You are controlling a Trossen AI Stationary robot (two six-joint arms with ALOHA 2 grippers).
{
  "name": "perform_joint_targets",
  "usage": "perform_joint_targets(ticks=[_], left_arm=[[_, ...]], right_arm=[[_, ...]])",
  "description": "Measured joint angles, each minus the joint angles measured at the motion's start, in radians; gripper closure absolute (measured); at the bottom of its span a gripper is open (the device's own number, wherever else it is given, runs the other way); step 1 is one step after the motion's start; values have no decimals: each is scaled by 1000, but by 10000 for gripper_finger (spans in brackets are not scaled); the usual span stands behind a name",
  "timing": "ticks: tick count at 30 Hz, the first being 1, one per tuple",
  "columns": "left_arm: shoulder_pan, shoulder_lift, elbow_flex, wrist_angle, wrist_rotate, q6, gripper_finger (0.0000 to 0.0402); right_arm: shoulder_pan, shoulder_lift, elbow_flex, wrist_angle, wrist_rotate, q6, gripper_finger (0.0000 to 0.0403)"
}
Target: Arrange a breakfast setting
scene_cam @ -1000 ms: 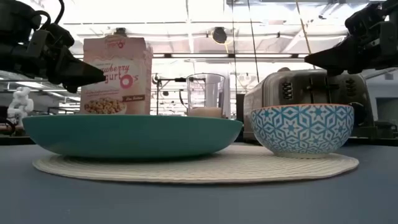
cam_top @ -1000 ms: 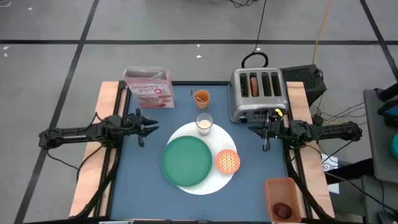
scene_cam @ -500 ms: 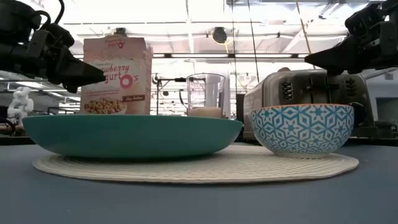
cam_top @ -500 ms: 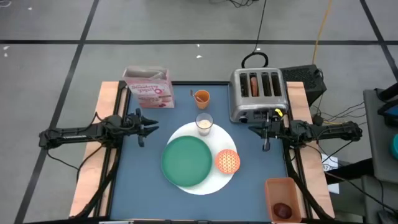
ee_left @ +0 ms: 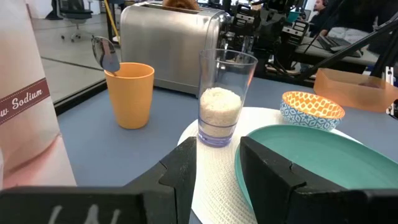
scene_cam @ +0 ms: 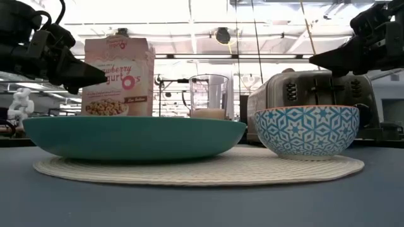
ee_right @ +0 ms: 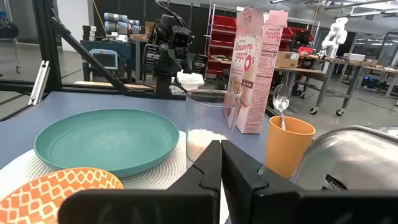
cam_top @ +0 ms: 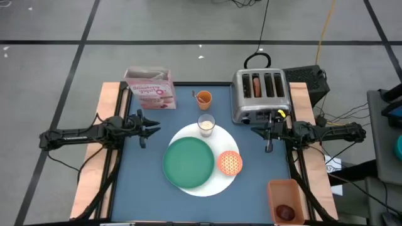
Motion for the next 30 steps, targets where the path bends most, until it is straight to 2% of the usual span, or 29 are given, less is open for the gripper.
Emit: perform_joint_targets(ticks=[30], left_arm=[[0, 0, 0, 2, 0, -20, 273]], right_arm=[[0, 0, 0, 0, 0, 0, 401]])
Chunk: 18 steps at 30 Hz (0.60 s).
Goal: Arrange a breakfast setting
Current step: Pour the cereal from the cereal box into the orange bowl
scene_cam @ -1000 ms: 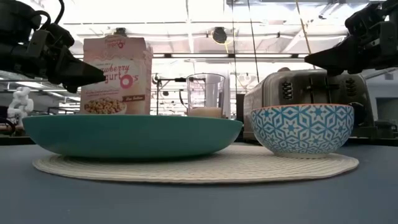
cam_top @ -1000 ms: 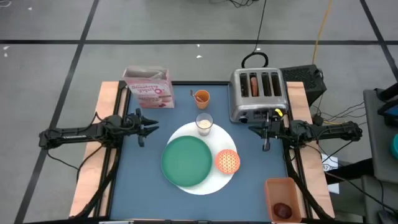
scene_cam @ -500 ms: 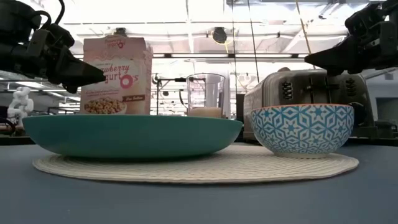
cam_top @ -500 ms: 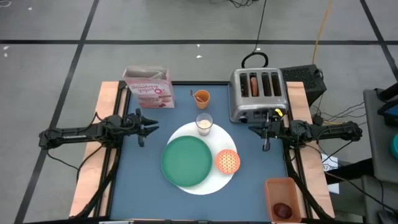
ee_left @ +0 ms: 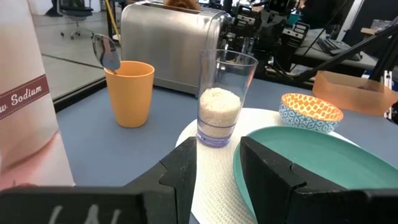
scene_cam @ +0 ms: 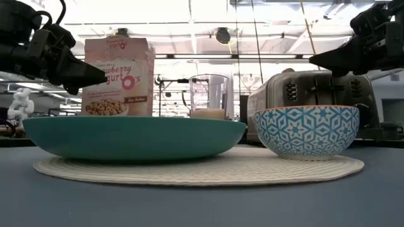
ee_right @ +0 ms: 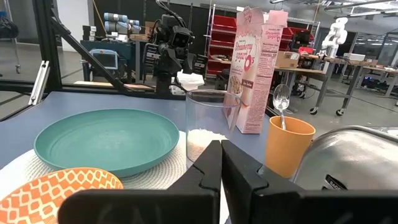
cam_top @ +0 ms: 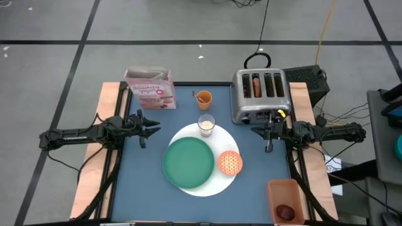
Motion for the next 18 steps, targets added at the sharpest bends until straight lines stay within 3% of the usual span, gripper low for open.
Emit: perform_joint_targets(ticks=[14, 18], left_arm=[[0, 0, 0, -1, 0, -8, 272], [0, 0, 0, -1, 0, -9, 250]], right_arm=[[0, 0, 0, 0, 0, 0, 401], [0, 0, 0, 0, 0, 0, 401]])
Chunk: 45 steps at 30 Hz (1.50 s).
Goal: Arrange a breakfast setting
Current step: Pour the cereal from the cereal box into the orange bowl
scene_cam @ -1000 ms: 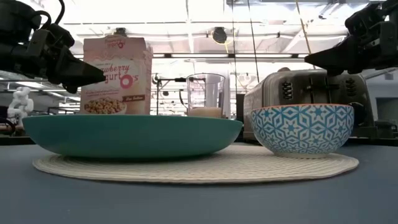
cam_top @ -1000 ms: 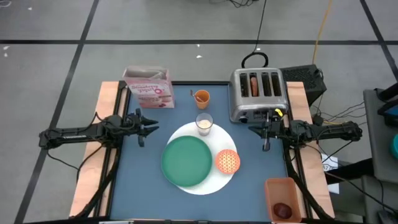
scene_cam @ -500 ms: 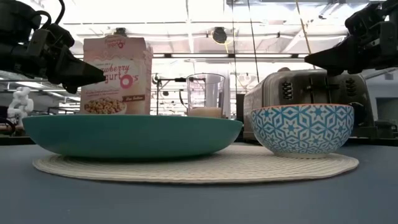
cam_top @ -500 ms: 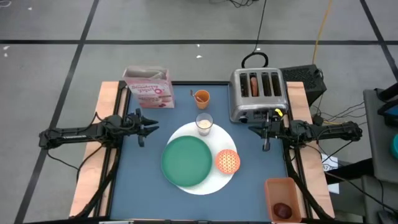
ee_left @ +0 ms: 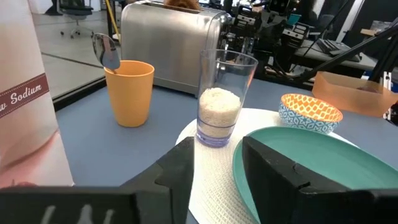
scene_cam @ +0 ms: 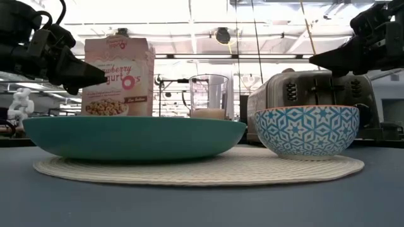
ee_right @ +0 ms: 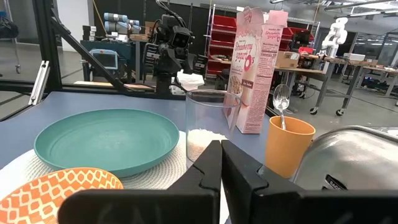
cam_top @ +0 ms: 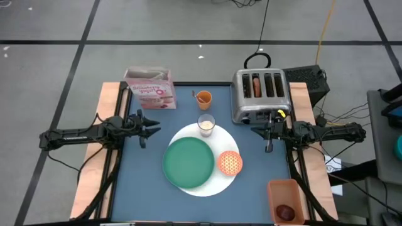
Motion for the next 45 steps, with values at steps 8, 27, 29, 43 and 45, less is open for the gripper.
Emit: perform_joint_targets(ticks=[8, 27, 29, 43, 45], left_arm=[[0, 0, 0, 0, 0, 7, 128], [0, 0, 0, 6, -6, -4, 11], [0, 0, 0, 20, -6, -5, 11], [0, 0, 348, -359, -10, -44, 11], [0, 0, 408, -390, -10, -36, 11]], right_arm=[[0, 0, 0, 0, 0, 0, 401], [0, 0, 0, 0, 0, 0, 401], [0, 0, 0, 0, 0, 0, 401], [0, 0, 0, 0, 0, 0, 401], [0, 0, 0, 0, 0, 0, 401]])
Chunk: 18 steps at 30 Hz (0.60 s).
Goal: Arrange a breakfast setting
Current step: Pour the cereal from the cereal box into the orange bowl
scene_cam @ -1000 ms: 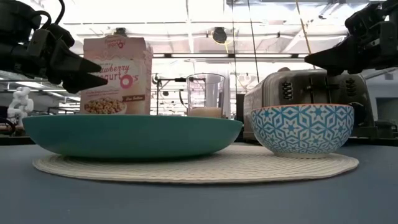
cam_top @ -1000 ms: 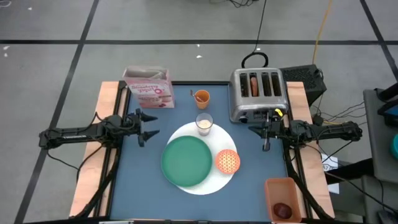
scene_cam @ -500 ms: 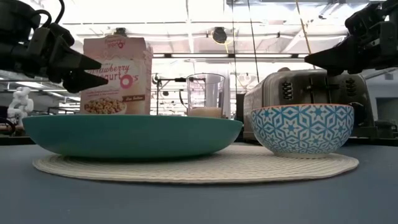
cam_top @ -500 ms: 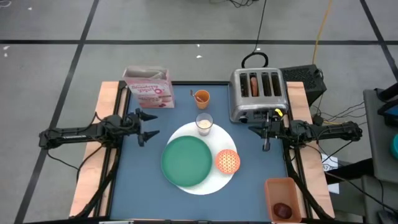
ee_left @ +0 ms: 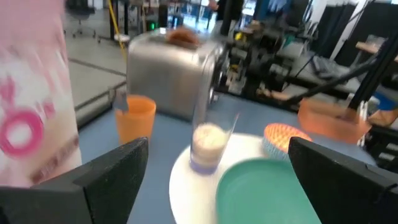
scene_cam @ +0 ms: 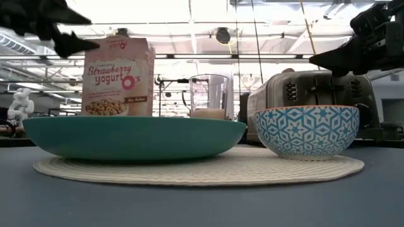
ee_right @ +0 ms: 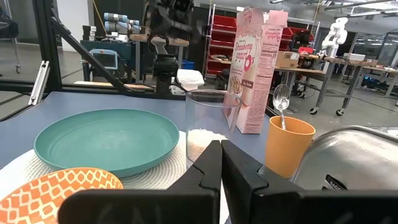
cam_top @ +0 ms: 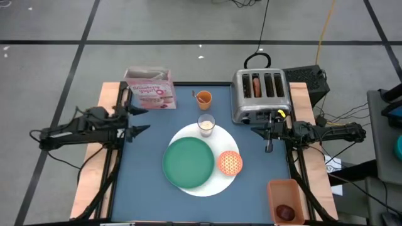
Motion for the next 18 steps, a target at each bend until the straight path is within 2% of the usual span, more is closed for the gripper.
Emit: perform_joint_targets(ticks=[6, 11, 18], left_arm=[[0, 0, 155, -1, -24, 108, 11], [0, 36, 253, 2, -162, 187, 11], [9, 230, 398, -20, -348, 353, 11]], right_arm=[[0, 0, 0, 0, 0, 0, 401], [0, 0, 0, 0, 0, 0, 401], [0, 0, 0, 2, 0, 0, 401]])
